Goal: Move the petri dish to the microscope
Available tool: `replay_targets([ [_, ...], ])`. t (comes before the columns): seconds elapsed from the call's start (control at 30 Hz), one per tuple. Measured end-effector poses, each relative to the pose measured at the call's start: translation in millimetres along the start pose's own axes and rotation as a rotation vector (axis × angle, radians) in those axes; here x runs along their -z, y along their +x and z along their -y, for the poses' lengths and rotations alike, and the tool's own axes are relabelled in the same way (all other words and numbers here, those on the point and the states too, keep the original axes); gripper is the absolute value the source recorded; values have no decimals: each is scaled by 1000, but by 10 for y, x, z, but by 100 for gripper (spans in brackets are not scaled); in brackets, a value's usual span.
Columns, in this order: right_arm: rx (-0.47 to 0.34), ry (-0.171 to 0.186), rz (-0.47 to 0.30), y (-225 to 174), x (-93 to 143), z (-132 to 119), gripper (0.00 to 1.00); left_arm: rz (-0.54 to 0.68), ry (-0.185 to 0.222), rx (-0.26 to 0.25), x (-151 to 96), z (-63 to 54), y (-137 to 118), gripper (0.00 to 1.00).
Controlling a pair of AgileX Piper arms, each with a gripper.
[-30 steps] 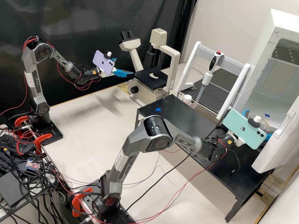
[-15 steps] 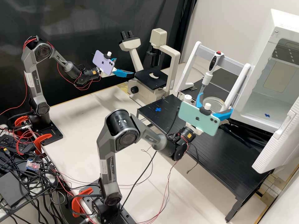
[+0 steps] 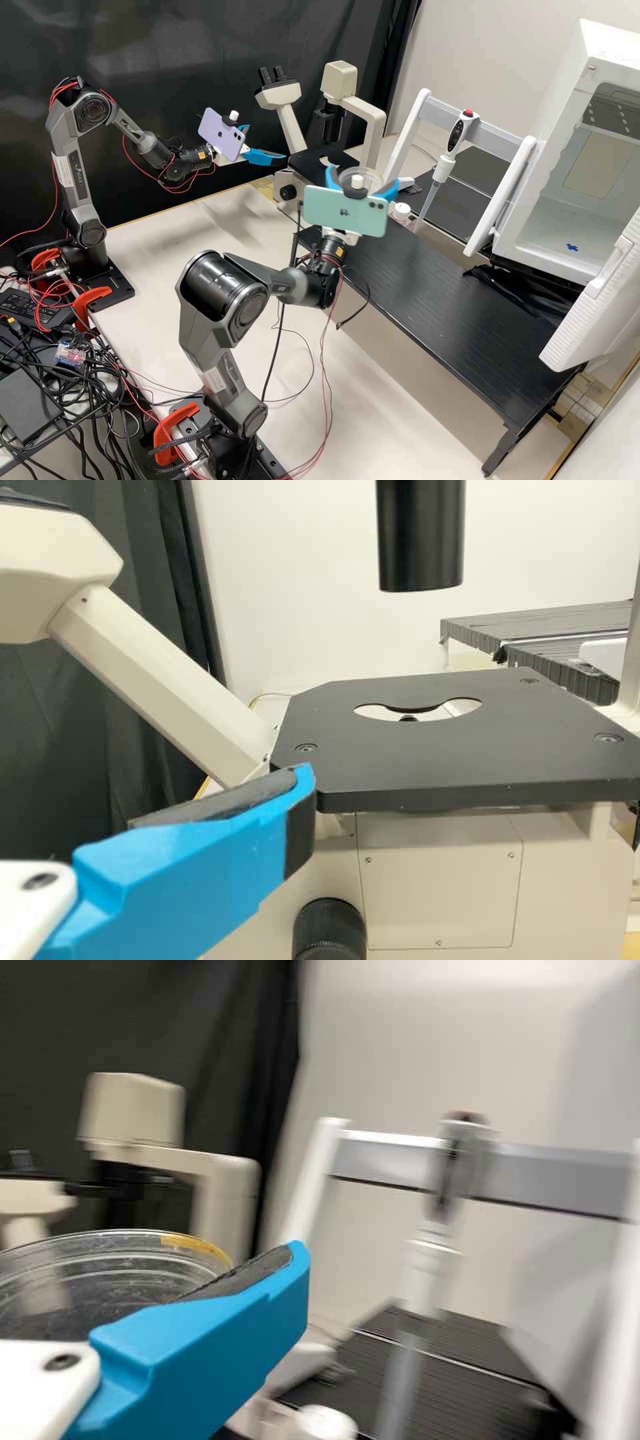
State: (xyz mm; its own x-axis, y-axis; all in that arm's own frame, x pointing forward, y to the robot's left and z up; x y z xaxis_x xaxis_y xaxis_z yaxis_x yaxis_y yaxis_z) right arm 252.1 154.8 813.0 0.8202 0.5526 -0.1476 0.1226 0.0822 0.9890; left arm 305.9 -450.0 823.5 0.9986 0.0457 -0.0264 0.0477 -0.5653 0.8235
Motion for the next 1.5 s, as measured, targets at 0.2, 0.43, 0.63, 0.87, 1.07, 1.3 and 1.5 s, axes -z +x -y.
replay_targets([
  [0.2, 64, -6, 1, 308, 255, 305, 0, 0, 0, 0, 0, 0, 0, 100],
  [0.43, 160, -33, 52, 731, 376, 704, 0, 0, 0, 0, 0, 0, 0, 100],
  [0.63, 253, -76, 71, 1077, 423, 1049, 0, 0, 0, 0, 0, 0, 0, 100],
  [0.87, 278, -83, 126, 1487, 389, 1258, 0, 0, 0, 0, 0, 0, 0, 100],
  [1.07, 256, -58, 171, 1807, 269, 1293, 0, 0, 0, 0, 0, 0, 0, 100],
  [1.3, 269, -37, 211, 2097, 70, 1405, 0, 0, 0, 0, 0, 0, 0, 100],
  [1.5, 282, -6, 229, 2293, -41, 1592, 0, 0, 0, 0, 0, 0, 0, 100],
])
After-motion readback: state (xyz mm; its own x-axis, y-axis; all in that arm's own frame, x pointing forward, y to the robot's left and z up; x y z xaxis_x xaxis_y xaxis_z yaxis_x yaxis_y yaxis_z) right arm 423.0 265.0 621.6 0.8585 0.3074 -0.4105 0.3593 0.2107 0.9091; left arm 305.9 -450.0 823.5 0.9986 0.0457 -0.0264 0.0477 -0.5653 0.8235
